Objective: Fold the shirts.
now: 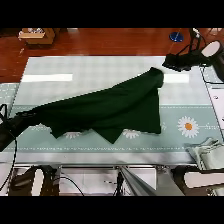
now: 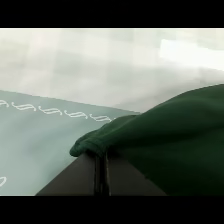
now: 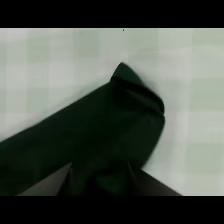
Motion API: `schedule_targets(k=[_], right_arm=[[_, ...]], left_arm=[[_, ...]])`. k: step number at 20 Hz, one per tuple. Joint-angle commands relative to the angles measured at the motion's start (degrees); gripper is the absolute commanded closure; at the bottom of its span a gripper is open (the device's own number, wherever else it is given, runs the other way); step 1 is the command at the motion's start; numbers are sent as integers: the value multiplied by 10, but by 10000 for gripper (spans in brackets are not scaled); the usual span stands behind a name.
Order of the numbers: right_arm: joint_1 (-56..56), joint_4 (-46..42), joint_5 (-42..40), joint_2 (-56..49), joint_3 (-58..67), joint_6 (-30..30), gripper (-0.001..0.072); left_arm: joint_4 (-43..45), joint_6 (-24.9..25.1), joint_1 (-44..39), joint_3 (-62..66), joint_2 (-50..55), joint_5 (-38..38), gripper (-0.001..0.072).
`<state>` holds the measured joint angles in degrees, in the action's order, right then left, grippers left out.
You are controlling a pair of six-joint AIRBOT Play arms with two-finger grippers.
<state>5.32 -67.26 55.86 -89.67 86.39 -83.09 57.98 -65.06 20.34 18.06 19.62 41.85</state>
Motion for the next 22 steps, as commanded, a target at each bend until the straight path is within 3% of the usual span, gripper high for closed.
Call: schedule_targets(k=[1, 3, 4, 6, 9, 12, 15, 19, 22], right_arm=[[37, -104, 147, 57, 0, 49, 263], [66, -249, 259, 82, -10, 38, 264], [91, -248, 292, 97, -40, 33, 264], [147, -124, 300, 134, -145, 36, 227], [188, 35, 270, 191, -325, 92, 169], [180, 70, 216, 225, -449, 104, 169], [180, 157, 166, 228, -543, 134, 169], [180, 181, 123, 228, -607, 148, 169], [180, 252, 87, 227, -636, 163, 177]], left_arm=[[0, 1, 0, -2, 10, -12, 685], [0, 1, 0, -2, 10, -11, 685], [0, 1, 0, -2, 10, -11, 685], [0, 1, 0, -2, 10, -11, 685], [0, 1, 0, -2, 10, -11, 685], [0, 0, 0, -2, 10, -9, 685], [0, 0, 0, -2, 10, 1, 685], [0, 0, 0, -2, 10, 13, 685], [0, 1, 0, -2, 10, 13, 685]])
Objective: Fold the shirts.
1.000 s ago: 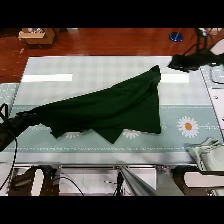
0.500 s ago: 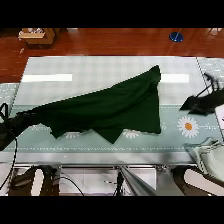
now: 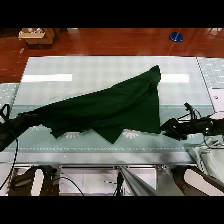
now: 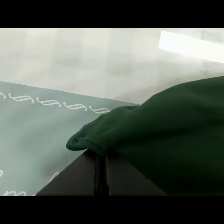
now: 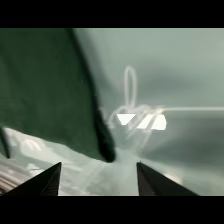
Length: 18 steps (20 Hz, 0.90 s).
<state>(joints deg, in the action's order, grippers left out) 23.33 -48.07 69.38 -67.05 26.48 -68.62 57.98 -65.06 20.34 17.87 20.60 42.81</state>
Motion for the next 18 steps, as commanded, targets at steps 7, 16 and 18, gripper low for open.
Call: schedule_targets(k=[7, 16, 18], right_arm=[[0, 133, -131, 1, -65, 18, 498], [1, 229, -12, 2, -65, 122, 686], [1, 243, -3, 2, -65, 135, 687]], left_arm=[[0, 1, 0, 0, 0, 3, 685], [29, 1, 0, 0, 0, 3, 631], [46, 1, 2, 3, 0, 3, 309]])
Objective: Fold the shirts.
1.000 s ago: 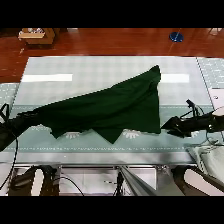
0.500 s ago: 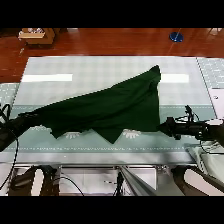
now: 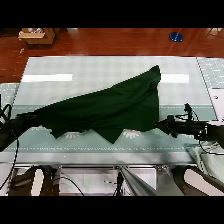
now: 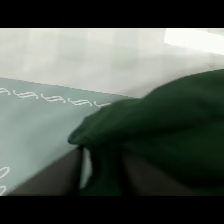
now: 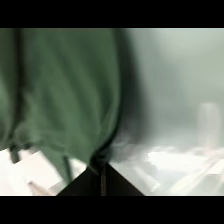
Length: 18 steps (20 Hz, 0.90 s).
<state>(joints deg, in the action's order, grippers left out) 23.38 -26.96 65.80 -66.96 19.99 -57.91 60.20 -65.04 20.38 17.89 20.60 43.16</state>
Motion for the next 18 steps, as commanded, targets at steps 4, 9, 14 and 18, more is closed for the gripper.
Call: schedule_targets(k=[4, 9, 14, 18], right_arm=[[0, 52, 34, 0, 0, 42, 686], [0, 53, 35, 0, 0, 53, 686], [0, 53, 49, 0, 0, 68, 686], [0, 52, 57, 0, 0, 79, 686]], left_arm=[[146, 1, 25, 26, 0, -3, 181], [144, 6, 75, 5, 25, 133, 182], [31, 28, 79, -7, 109, 176, 176], [12, 29, 79, 14, 215, 203, 177]])
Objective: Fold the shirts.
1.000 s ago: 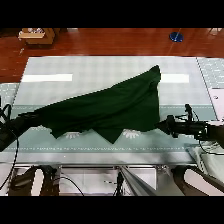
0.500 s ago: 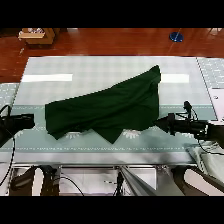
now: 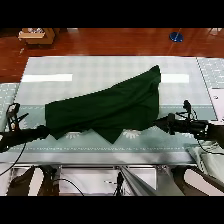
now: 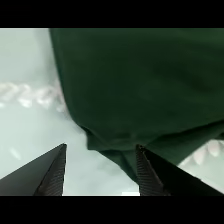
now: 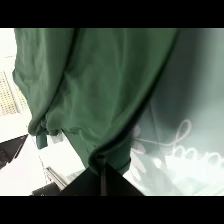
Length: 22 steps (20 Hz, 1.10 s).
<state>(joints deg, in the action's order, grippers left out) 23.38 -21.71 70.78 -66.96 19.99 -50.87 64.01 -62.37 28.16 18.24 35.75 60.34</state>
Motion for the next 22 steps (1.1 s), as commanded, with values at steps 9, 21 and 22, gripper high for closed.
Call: schedule_targets(k=[9, 21, 22], right_arm=[[0, 0, 9, 0, 0, 17, 686], [0, 198, 106, 170, 209, -43, 687], [0, 197, 82, 195, 260, -58, 687]], left_arm=[[-118, 2, 2, 61, 214, 32, 685], [-279, -5, 2, 448, 56, 70, 688], [-286, -5, 2, 488, 44, 52, 688]])
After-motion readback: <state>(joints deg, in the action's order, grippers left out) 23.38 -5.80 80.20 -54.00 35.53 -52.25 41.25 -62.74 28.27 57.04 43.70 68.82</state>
